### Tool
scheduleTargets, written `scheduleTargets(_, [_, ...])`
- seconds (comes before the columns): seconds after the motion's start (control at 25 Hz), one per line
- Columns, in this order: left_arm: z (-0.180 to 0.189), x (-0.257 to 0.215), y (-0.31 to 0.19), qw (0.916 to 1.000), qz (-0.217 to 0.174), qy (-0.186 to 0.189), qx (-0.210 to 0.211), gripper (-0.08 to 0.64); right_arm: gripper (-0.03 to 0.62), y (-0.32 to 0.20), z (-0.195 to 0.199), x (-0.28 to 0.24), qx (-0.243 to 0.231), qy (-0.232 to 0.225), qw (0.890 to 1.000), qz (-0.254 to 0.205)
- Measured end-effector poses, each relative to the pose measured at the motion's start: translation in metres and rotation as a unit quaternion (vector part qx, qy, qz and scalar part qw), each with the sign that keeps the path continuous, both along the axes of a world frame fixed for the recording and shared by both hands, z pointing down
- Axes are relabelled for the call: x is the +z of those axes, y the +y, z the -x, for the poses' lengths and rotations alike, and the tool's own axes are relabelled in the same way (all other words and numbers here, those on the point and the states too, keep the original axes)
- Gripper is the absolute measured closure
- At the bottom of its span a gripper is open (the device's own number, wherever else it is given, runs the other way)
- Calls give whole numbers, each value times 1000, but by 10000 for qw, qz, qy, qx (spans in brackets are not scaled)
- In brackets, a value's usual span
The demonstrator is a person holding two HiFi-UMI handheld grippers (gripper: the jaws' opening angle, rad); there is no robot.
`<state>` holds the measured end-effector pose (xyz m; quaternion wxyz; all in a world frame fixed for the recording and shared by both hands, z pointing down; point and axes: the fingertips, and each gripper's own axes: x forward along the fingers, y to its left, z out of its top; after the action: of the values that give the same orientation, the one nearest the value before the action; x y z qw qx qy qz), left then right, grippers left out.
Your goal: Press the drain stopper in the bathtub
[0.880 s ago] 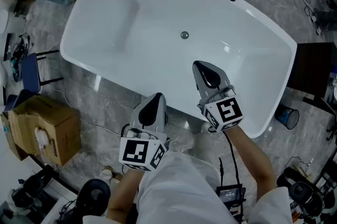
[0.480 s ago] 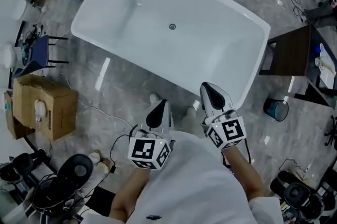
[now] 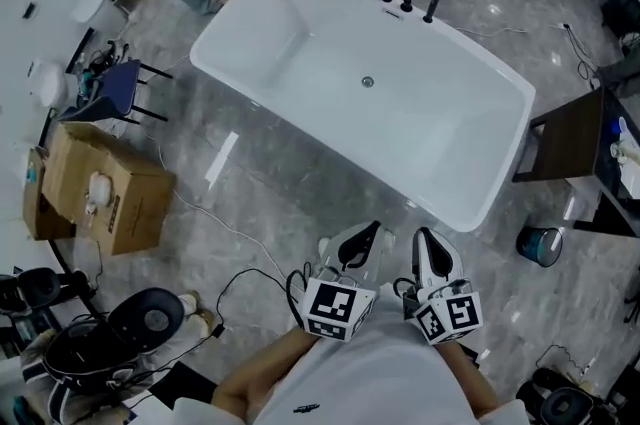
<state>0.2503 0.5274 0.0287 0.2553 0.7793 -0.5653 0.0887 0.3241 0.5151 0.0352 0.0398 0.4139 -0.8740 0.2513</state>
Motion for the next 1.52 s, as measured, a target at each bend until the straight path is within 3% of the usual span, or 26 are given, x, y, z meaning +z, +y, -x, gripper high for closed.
scheduleTargets(0.28, [72, -22, 28, 9995, -254, 97, -160, 561, 598, 25, 76, -28, -138, 108, 9993, -318])
scheduleTargets(0.6, [150, -23, 54, 9989, -387, 86, -269, 561, 598, 43, 130, -31, -2, 204, 9987, -469])
scheduleTargets(0.76, [164, -19, 46, 9991, -304, 122, -287, 561, 598, 33, 140, -28, 24, 282, 9986, -438])
scheduleTargets(1.16, [162, -9, -35, 9997, -212, -31, -142, 561, 598, -52, 145, -3, 39, 359, 9984, -433])
scheduleTargets(1.52, [163, -6, -151, 9994, -93, -312, 112, 561, 595, -165, 152, -1, 99, 243, 9984, -497])
